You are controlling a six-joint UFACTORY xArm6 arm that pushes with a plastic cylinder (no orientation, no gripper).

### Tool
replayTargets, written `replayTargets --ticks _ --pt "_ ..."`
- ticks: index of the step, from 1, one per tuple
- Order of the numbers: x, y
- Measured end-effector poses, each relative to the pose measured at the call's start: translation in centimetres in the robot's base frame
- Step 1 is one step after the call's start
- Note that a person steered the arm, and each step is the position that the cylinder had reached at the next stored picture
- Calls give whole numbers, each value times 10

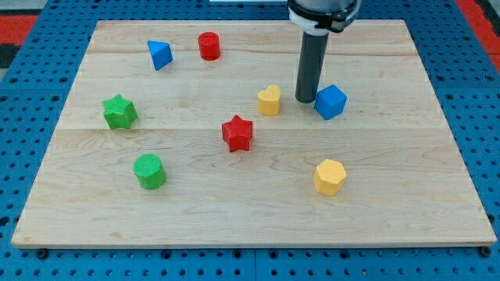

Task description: Push the blue cube into the yellow hexagon

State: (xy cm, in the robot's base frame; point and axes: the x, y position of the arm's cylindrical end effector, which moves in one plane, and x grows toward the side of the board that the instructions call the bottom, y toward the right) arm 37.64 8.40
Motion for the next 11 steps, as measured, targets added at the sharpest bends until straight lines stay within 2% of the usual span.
replayTargets --ticks 1,2,4,7,9,10,11 --pt "-11 7" --pt "16 24" --pt "3 59" --pt "118 76" --pt "120 81" --pt "91 80" --pt "102 59"
